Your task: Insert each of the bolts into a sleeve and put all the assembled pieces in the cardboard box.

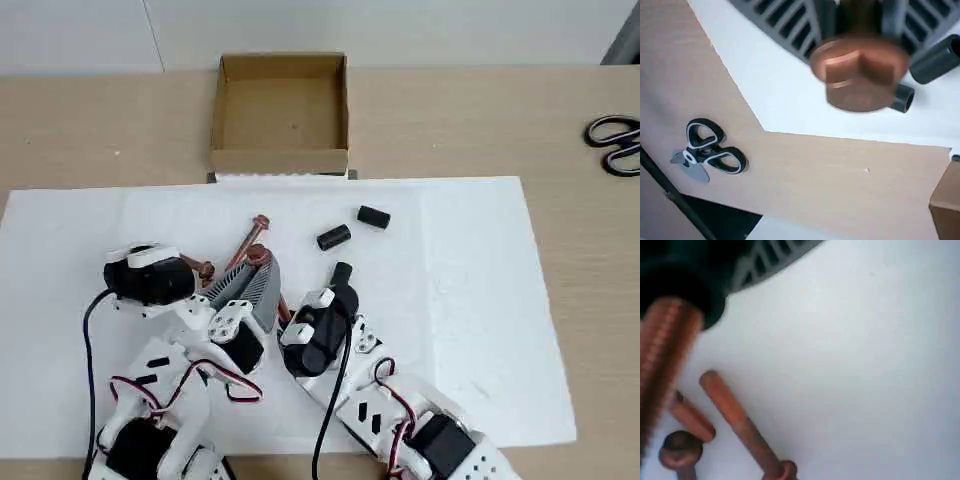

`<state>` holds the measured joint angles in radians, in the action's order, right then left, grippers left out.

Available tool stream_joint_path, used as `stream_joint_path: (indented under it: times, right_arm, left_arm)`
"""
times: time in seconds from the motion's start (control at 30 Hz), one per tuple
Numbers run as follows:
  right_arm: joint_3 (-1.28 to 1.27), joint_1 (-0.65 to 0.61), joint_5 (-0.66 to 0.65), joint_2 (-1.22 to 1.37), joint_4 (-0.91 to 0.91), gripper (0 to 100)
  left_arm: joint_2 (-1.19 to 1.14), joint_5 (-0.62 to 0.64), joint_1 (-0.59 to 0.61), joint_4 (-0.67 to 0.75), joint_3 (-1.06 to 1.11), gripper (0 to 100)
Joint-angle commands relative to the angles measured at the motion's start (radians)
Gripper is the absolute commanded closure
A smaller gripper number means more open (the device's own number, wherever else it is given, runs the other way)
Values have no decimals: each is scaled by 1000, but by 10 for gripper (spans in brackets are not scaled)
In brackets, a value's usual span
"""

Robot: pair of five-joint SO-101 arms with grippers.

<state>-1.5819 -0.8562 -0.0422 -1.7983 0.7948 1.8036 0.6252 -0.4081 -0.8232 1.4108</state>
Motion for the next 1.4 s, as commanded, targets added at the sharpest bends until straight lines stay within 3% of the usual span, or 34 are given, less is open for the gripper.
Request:
stream_joint_path:
  times: [0.0, 0.3, 0.47, 0.77, 1.0, 1.37]
  right_arm:
    - [71, -10, -3, -15, 1, 995]
    - [66, -5, -3, -15, 2, 995]
    - [54, -4, -3, -15, 2, 995]
    - [49, 28, -3, -15, 2, 995]
    - [51, 30, -3, -15, 2, 995]
    - [51, 28, -5, -15, 2, 995]
  left_arm:
    - [6, 5, -5, 29, 15, 994]
    - [6, 5, -51, 18, 18, 994]
    - [8, 3, -107, -26, -27, 994]
    - [8, -17, -107, -155, -128, 994]
    - [5, -43, -110, -163, -108, 994]
    - [6, -118, -210, -215, -56, 994]
